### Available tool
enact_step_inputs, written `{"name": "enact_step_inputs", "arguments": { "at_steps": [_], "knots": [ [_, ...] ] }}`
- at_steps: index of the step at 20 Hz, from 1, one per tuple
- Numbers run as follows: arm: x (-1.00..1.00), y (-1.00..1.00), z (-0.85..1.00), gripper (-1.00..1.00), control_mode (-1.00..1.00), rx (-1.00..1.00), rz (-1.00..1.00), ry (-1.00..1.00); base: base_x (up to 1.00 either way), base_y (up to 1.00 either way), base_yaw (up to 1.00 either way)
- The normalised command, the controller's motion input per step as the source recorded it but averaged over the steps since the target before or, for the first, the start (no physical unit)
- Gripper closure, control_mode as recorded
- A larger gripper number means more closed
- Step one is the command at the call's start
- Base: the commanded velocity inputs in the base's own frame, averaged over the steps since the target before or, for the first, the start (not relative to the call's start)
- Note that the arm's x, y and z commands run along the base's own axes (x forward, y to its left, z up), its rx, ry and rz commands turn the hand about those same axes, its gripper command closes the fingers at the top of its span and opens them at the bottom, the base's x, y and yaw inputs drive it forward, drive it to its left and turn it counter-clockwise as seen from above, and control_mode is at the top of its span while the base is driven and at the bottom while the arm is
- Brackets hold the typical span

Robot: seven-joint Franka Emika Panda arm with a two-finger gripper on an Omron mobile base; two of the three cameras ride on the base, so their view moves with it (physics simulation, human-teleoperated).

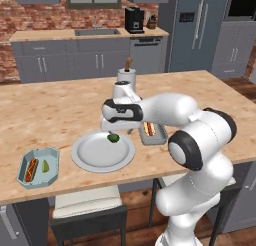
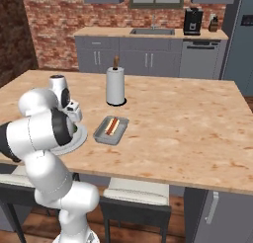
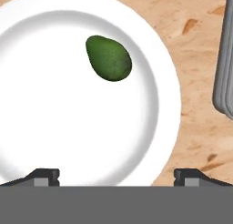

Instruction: Place one cooked food and one vegetable from the large plate to each tupperware container.

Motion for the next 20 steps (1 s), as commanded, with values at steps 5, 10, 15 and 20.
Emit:
{"name": "enact_step_inputs", "arguments": {
  "at_steps": [5, 10, 15, 20],
  "knots": [
    [0.21, 0.09, -0.06, -1.0, -1.0, 0.0, 0.06, 0.0, 0.0, 0.0, 0.0],
    [0.31, -0.06, -0.08, -1.0, -1.0, 0.0, 0.0, 0.0, 0.0, 0.0, 0.0],
    [0.16, 0.01, -0.22, -1.0, -1.0, 0.0, 0.01, 0.0, 0.0, 0.0, 0.0],
    [0.07, 0.01, -0.3, -1.0, -1.0, 0.0, 0.03, 0.0, 0.0, 0.0, 0.0]
  ]
}}
